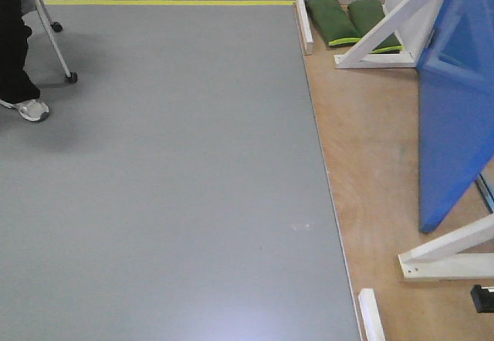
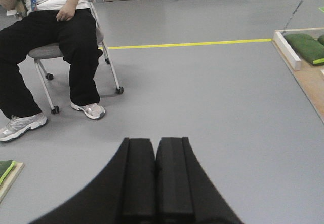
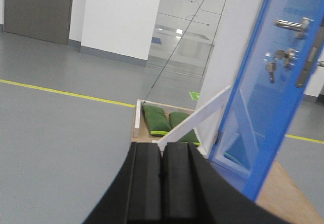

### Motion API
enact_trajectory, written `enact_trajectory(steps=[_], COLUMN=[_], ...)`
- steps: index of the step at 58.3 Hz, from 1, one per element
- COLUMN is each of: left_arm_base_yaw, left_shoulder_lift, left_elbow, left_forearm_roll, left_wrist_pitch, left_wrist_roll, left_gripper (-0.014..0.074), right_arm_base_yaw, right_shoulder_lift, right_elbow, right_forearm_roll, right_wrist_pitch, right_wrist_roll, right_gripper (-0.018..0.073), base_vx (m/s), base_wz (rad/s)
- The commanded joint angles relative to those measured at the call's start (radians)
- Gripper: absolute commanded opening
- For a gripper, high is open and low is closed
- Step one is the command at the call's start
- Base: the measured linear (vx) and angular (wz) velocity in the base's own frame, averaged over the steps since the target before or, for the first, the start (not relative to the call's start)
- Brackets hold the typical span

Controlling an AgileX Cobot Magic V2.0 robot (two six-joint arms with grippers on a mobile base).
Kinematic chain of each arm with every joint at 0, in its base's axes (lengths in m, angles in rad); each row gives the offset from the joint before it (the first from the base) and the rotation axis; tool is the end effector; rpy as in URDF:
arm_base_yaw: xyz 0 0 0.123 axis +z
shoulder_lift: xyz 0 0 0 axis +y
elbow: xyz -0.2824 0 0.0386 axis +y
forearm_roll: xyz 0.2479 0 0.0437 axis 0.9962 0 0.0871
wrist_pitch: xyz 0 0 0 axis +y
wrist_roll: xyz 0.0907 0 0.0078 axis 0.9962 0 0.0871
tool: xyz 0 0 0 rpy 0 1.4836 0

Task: Move to blue door and open it

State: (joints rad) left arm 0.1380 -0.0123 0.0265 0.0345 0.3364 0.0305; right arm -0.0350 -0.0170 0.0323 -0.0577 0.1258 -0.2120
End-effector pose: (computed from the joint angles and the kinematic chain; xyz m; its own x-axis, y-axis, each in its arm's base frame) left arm 0.0529 0.0084 0.1745 -0.2666 0.0266 -0.9635 -0.1319 0.9892 0.0638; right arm 0.0564 -0.0026 0.1917 -0.0629 -0.2640 -0.9625 0.0264 0.9636 -0.2660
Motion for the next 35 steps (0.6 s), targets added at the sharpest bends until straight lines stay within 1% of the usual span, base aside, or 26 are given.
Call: enact_trajectory(steps=[1, 19, 35], left_arm_base_yaw=[-0.006, -0.006, -0.006], left_shoulder_lift=[-0.016, -0.016, -0.016], left_elbow=[0.004, 0.004, 0.004], left_forearm_roll=[-0.005, -0.005, -0.005], left_wrist_pitch=[-0.086, -0.086, -0.086], left_wrist_roll=[-0.002, -0.002, -0.002], left_gripper=[0.0070, 0.0070, 0.0070], right_arm_base_yaw=[-0.008, -0.008, -0.007], right_shoulder_lift=[-0.011, -0.011, -0.012], right_elbow=[0.017, 0.017, 0.017], right_forearm_roll=[-0.008, -0.008, -0.008], right_wrist_pitch=[-0.083, -0.083, -0.083], right_wrist_roll=[-0.007, -0.007, -0.007], right_gripper=[0.0002, 0.0002, 0.0002], base_vx=[0.42, 0.41, 0.39], base_wz=[0.11, 0.09, 0.01])
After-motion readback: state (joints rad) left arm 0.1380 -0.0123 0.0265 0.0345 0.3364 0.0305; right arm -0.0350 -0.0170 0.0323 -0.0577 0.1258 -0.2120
